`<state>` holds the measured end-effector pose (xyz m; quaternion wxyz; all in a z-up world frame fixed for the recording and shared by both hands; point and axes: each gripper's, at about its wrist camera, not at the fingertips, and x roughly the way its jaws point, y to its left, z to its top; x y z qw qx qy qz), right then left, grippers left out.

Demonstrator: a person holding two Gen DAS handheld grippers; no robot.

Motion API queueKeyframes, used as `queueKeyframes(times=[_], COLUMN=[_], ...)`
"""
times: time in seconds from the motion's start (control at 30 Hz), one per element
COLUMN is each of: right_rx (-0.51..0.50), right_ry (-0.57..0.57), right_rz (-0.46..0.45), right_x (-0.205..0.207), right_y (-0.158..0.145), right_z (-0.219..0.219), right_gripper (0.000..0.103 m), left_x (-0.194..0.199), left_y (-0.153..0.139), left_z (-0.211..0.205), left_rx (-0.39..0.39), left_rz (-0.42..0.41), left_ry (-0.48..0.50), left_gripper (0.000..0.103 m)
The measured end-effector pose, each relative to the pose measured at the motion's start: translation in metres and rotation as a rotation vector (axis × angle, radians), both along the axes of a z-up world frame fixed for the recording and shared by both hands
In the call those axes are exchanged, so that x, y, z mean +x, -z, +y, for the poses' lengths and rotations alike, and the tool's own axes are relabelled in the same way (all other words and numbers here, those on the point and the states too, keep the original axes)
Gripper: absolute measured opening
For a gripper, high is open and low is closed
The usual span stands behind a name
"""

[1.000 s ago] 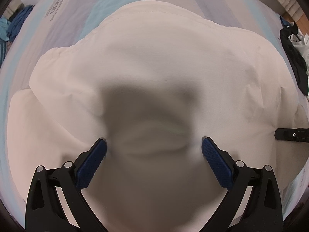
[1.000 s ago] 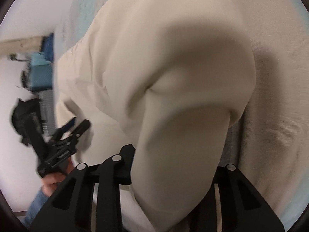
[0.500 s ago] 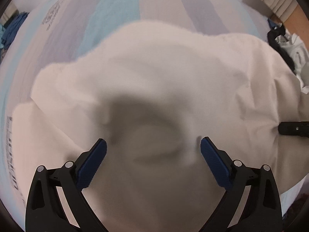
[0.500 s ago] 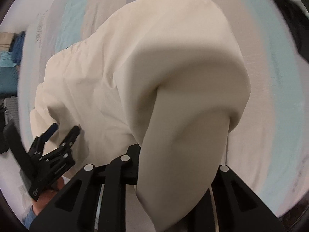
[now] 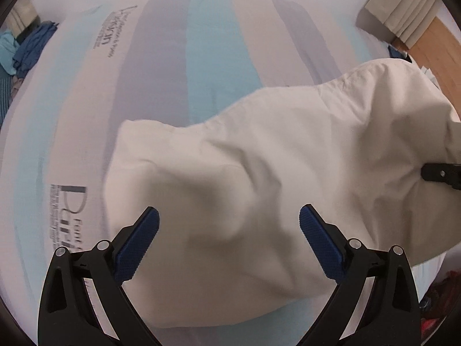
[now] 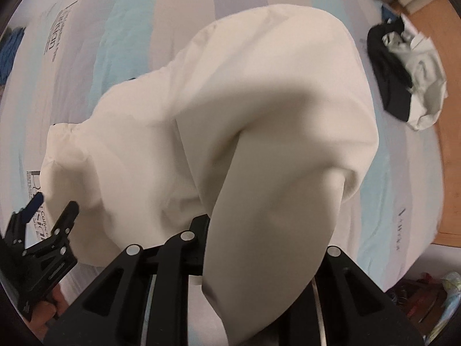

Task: Fold large clothes
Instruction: 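Grasp the jacket bundle with the right tool and lift it off the bed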

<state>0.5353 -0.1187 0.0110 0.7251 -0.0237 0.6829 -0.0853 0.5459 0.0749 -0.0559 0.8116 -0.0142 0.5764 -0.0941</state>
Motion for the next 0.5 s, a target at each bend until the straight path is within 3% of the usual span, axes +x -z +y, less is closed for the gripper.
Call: queueKeyframes(times=[0.27,0.5], right_rx=[-0.013,-0.110], right_ry=[-0.046,-0.150], right_rz=[-0.052,-0.070], right_x=[-0.002,-0.016], right_y=[-0.010,-0.001], right_z=[0.075,0.148], right_gripper=[0.017,0.018], left_x=[-0.021,-0.044], left_y=[-0.028,-0.037], left_z=[0.069,0.139], left_rx=[0.014,0.041], left_rz=[0.000,0.009], left_ry=[0.000,-0.058], left_gripper=[0.096,0.096])
